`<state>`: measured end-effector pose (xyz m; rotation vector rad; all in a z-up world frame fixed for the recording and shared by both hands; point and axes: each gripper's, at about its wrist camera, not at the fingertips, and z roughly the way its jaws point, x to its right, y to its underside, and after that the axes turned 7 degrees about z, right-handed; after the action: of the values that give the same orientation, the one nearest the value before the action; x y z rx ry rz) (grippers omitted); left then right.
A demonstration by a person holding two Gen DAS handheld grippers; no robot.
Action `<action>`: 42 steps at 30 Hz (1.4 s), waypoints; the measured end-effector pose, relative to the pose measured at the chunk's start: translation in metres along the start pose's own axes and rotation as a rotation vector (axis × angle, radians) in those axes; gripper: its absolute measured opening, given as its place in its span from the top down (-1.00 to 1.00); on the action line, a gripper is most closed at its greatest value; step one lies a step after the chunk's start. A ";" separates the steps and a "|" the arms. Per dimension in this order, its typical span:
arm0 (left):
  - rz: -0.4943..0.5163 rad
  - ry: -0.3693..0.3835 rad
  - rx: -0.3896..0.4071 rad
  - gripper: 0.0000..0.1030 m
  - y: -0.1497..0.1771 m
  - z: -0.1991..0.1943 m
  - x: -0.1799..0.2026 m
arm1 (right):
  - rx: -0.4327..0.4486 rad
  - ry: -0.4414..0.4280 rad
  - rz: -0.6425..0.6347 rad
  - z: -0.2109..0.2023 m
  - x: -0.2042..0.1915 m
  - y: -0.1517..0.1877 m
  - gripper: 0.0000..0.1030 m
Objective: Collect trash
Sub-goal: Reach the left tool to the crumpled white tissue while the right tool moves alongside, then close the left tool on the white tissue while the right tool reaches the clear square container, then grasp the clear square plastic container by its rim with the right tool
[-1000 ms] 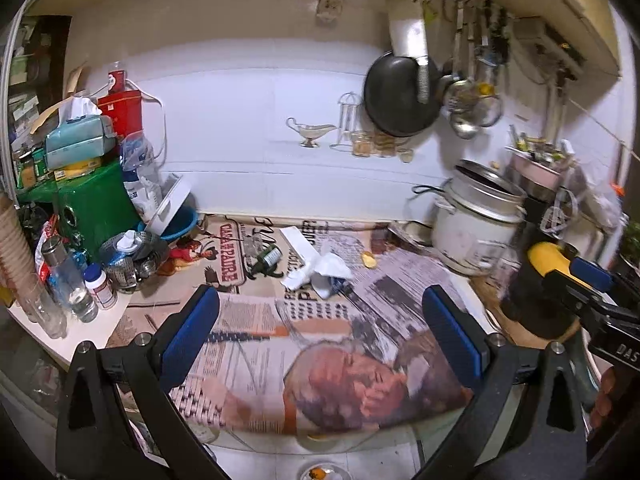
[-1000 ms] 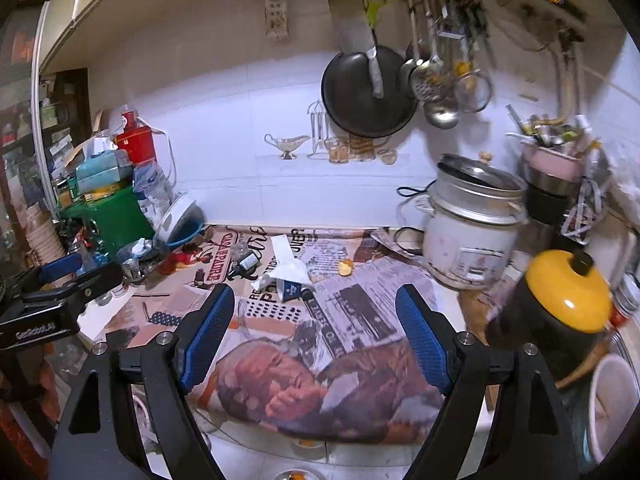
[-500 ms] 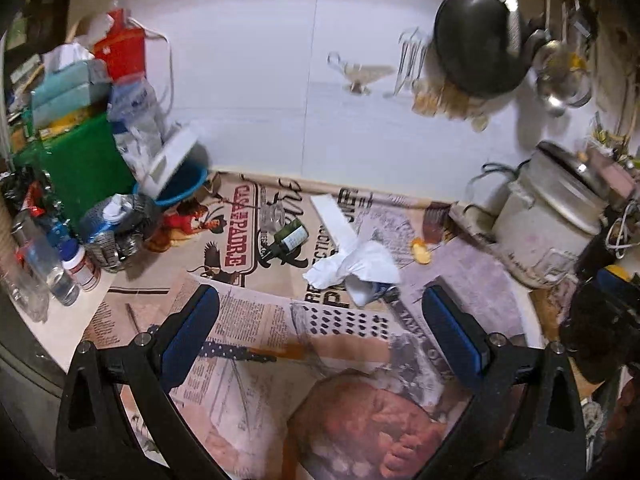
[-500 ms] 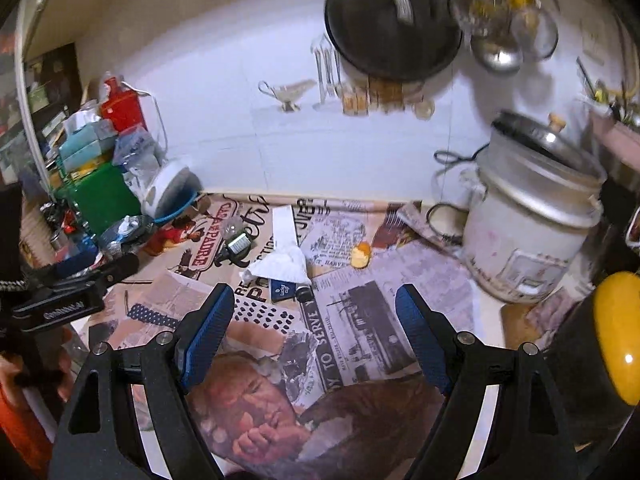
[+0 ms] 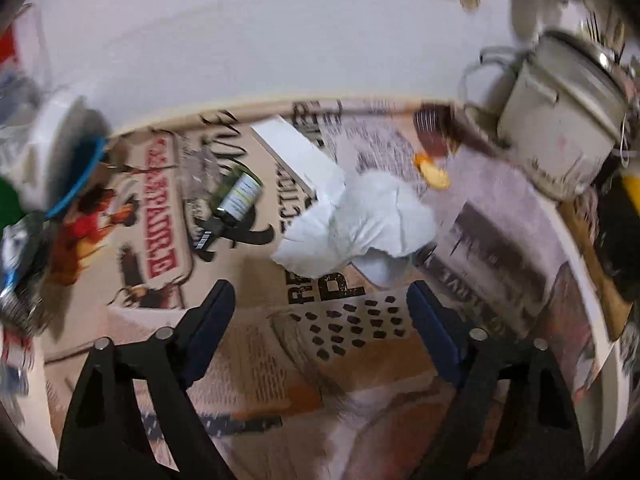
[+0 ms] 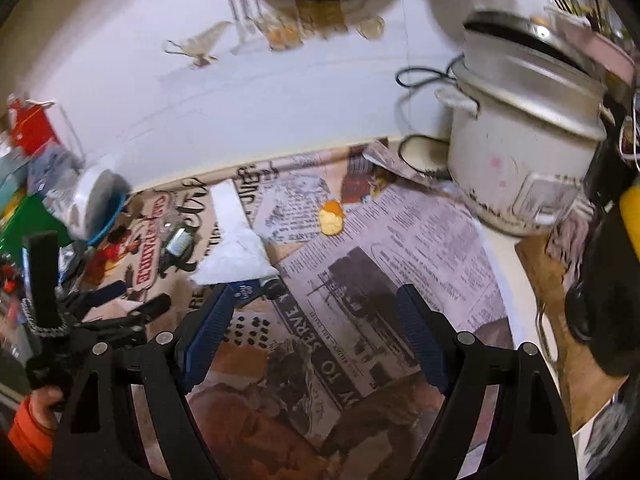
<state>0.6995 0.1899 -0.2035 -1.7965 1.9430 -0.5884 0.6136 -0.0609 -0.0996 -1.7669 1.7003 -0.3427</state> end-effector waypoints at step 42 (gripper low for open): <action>-0.236 -0.004 -0.171 0.15 0.083 -0.011 -0.138 | -0.320 -0.246 -0.254 0.143 -0.152 0.030 -0.56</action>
<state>0.6354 0.3338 -0.2383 -2.1515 1.8398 -0.5049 0.6567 0.1257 -0.1875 -2.1646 1.4173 0.0455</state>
